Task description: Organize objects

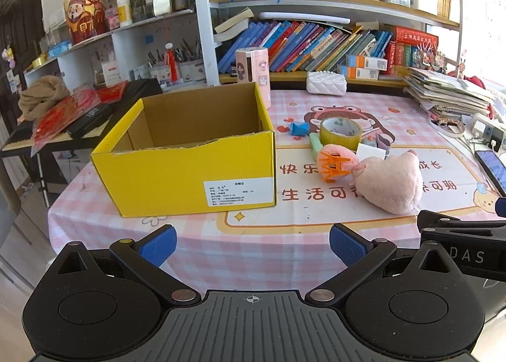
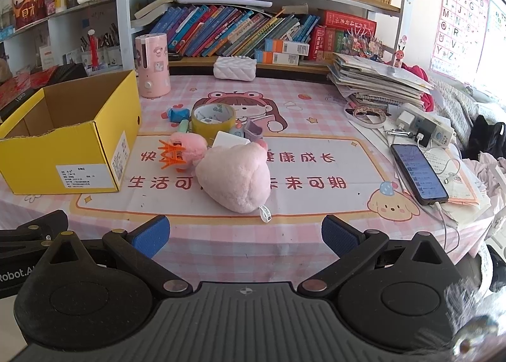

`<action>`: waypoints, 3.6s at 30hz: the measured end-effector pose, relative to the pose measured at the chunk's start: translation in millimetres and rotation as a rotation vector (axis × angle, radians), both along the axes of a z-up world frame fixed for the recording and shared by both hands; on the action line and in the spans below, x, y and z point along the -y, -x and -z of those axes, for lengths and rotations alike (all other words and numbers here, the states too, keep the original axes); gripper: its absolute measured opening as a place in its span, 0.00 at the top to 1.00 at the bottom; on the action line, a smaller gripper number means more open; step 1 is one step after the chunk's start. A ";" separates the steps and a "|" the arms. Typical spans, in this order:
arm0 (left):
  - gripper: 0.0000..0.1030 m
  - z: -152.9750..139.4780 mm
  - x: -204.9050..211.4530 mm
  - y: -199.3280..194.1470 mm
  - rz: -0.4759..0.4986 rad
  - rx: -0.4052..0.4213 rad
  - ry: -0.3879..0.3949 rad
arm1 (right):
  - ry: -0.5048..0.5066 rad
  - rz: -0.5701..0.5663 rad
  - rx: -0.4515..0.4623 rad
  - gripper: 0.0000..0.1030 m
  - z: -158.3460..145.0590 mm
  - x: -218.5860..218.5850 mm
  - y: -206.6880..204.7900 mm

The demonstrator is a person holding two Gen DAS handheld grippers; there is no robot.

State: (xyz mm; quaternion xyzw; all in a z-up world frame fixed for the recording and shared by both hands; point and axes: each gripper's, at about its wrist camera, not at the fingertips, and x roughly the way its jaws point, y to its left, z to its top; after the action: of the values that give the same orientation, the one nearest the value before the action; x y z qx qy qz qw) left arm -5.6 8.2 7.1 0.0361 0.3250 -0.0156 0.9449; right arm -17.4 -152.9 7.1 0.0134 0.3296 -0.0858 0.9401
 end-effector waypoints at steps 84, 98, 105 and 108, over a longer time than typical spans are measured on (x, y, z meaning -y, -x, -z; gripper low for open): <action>0.00 40.8 142.9 -161.9 -0.021 -0.181 0.014 | 0.043 -0.256 0.011 0.37 10.9 144.6 -149.7; 0.16 63.5 152.1 -208.5 -0.079 -0.261 -0.030 | 0.055 -0.285 0.008 0.36 17.0 168.2 -166.7; 0.47 71.5 144.5 -214.6 -0.077 -0.293 0.046 | 0.032 -0.301 -0.007 0.42 20.7 170.2 -172.5; 0.49 66.3 137.7 -212.0 -0.091 -0.292 0.094 | 0.032 -0.292 -0.004 0.42 21.1 170.0 -173.3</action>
State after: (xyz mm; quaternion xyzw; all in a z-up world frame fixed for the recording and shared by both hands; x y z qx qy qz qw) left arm 206.4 -129.5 -59.2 -0.0255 0.4590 0.0072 0.8881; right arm 155.9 -322.9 -14.0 -0.0501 0.3283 0.0466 0.9421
